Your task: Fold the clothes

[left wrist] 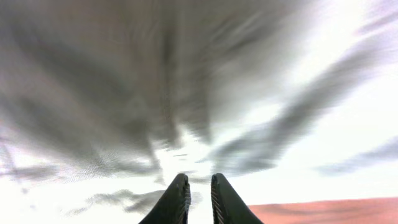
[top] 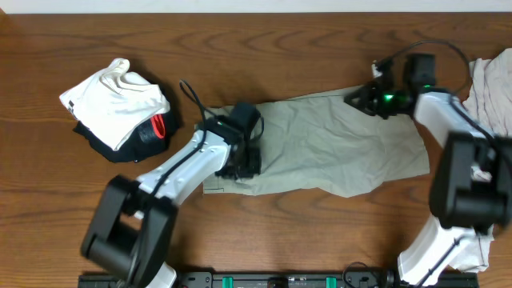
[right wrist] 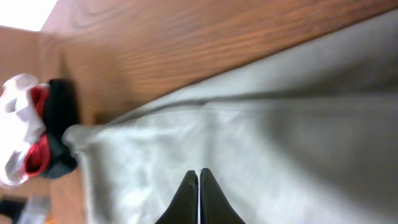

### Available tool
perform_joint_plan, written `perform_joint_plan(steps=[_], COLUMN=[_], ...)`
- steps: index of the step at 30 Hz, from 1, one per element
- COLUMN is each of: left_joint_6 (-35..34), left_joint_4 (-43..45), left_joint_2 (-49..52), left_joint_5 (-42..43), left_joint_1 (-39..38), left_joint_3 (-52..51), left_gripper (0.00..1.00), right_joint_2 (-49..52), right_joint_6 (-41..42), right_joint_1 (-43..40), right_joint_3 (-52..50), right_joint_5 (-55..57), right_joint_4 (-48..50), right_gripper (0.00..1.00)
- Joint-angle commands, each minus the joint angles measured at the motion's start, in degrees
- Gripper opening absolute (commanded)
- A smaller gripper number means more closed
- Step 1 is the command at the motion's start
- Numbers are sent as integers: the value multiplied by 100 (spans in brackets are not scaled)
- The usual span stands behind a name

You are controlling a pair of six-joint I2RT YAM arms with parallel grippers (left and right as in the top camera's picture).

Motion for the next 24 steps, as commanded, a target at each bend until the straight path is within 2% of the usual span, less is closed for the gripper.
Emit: perform_joint_plan(steps=[1, 3, 7, 10, 16, 24], left_joint_6=[313, 413, 726, 1012, 1606, 1731], left_joint_4=[136, 525, 1440, 1827, 2284, 2623], left_joint_2=[-560, -717, -654, -302, 570, 1244], left_joint_5=[-22, -24, -24, -26, -39, -780], left_joint_1=[13, 13, 11, 13, 20, 63], left_joint_3=[487, 509, 507, 507, 507, 507], left_gripper=[17, 24, 24, 24, 22, 22], right_joint_2=[-885, -1169, -1355, -1300, -1123, -1080], right_joint_6=[-577, -590, -590, -588, -293, 562], right_joint_1=[20, 105, 509, 949, 1797, 2380], right_joint_3=[50, 50, 48, -63, -459, -1443], right_joint_5=[-140, 264, 1139, 1641, 2337, 2855], right_joint_4=[-699, -1388, -2465, -2813, -2774, -1836], right_gripper=[2, 2, 2, 3, 4, 4])
